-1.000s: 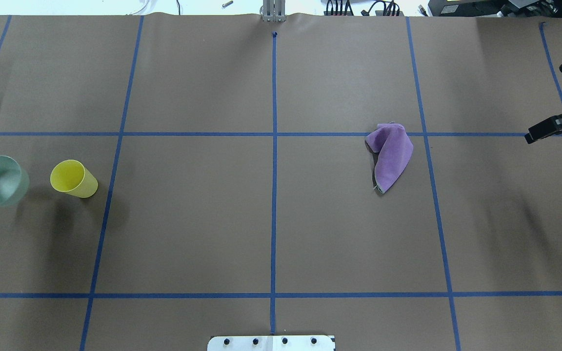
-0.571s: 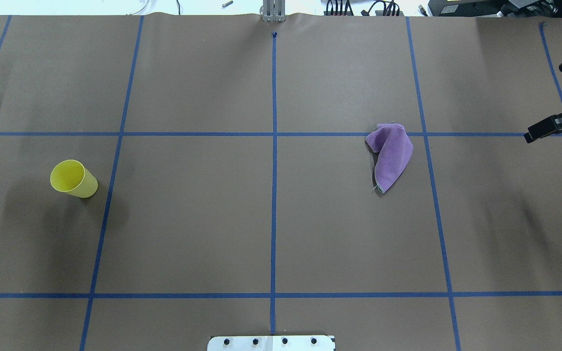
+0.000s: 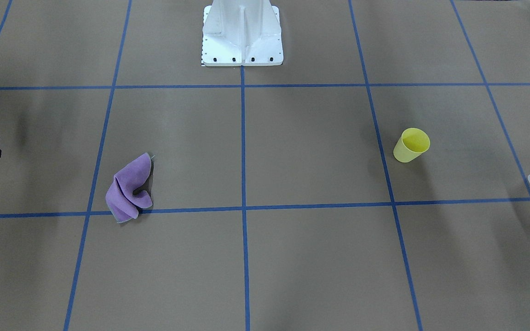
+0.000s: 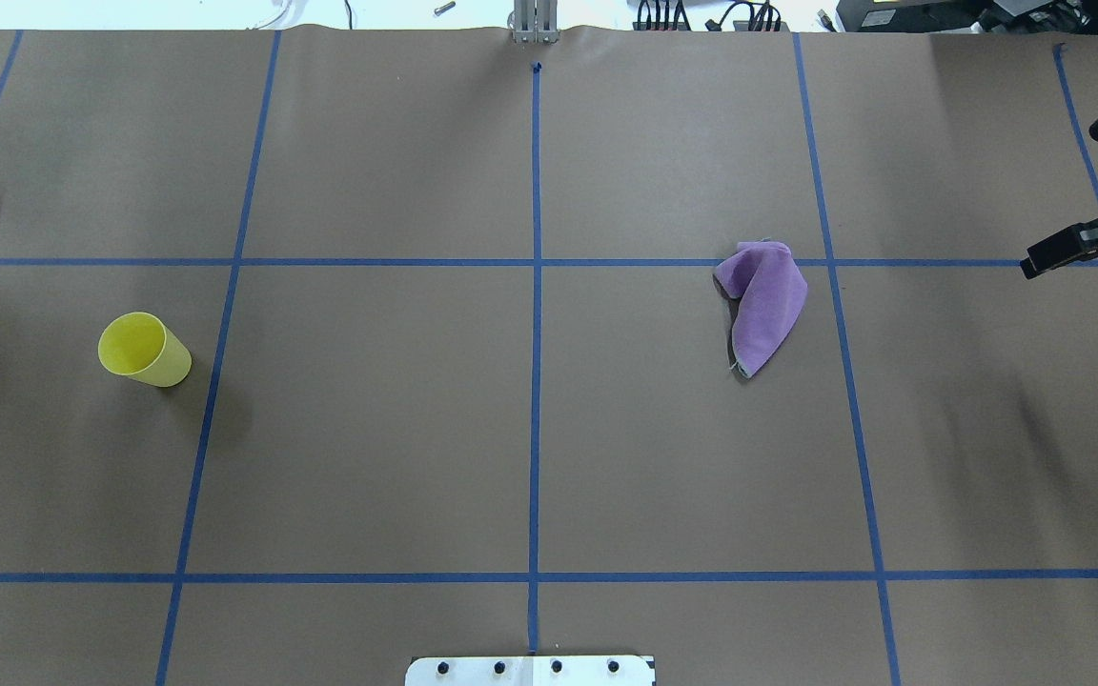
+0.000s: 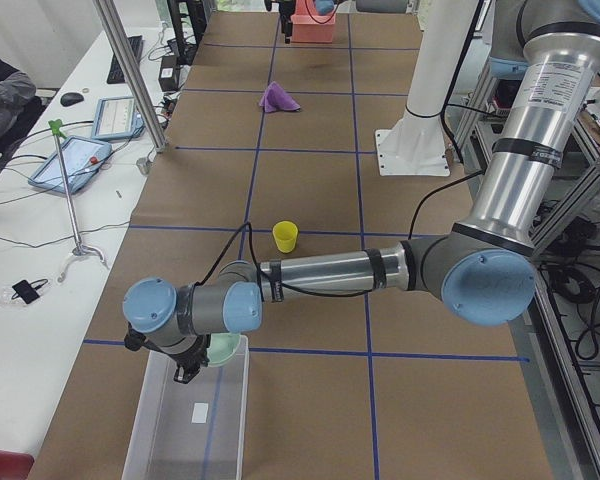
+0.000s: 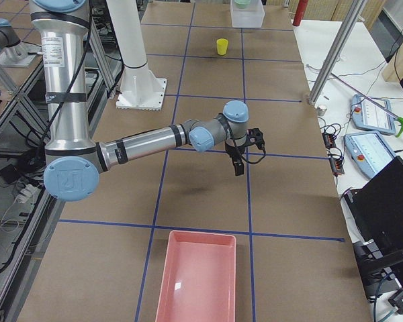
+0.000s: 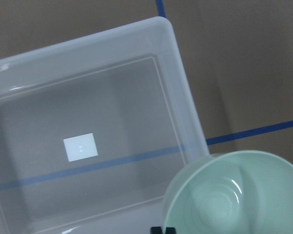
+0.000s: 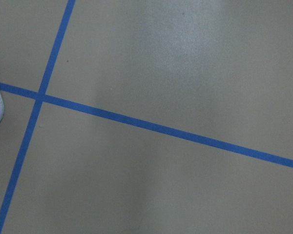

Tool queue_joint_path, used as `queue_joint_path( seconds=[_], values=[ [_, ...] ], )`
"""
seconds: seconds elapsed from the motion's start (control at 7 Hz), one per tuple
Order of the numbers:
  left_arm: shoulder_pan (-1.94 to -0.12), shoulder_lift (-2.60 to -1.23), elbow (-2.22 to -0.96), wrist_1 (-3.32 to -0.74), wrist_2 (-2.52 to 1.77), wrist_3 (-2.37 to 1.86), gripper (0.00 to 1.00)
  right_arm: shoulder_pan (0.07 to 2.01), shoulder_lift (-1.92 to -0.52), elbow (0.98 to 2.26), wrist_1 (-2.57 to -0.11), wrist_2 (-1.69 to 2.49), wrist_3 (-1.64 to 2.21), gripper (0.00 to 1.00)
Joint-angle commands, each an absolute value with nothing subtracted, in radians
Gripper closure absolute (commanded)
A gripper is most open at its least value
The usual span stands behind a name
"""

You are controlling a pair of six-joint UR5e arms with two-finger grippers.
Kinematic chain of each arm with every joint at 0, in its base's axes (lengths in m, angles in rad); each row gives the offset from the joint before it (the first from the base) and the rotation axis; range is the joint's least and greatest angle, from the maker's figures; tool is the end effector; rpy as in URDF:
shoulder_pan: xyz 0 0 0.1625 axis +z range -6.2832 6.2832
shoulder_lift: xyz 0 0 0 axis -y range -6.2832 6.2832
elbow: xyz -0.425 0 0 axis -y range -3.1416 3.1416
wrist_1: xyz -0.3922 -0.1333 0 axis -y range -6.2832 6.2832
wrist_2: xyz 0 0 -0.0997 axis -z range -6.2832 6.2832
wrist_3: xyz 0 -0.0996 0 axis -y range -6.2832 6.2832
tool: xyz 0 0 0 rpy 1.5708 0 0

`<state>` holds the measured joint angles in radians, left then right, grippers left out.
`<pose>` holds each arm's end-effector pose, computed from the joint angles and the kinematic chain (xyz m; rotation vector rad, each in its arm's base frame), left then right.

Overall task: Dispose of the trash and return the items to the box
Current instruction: 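Carry the green bowl off the table into the clear bin, release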

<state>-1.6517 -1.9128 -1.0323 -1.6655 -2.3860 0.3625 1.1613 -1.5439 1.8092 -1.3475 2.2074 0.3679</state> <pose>-0.1107 -0.6125 0.7175 0.0856 0.8174 0.2241 -0.1373 -0.5024 0.5084 0.2004 -0.7565 -0.1949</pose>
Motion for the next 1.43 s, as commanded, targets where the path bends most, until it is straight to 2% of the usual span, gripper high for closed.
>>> queue_joint_path(
  seconds=[0.0, 0.43, 0.86, 1.14, 1.29],
  values=[
    [-1.661, -1.992, -0.719, -1.896, -2.341, 0.379, 1.00, 1.161, -1.543, 1.809, -1.347, 2.207, 0.368, 0.00],
    [-1.658, -2.034, -0.473, -2.194, -2.152, 0.231, 1.00, 1.161, -1.537, 1.805, -1.348, 2.204, 0.368, 0.00],
    [-1.643, -2.025, -0.437, -2.285, -2.125, 0.079, 1.00, 1.161, -1.531, 1.807, -1.348, 2.203, 0.370, 0.00],
    [-1.623, -2.023, -0.439, -2.337, -2.125, 0.069, 0.01, 1.161, -1.529, 1.807, -1.350, 2.201, 0.371, 0.00],
    [-1.623, -2.031, -0.449, -2.347, -2.135, 0.074, 0.01, 1.161, -1.529, 1.810, -1.350, 2.203, 0.371, 0.00]
  ],
)
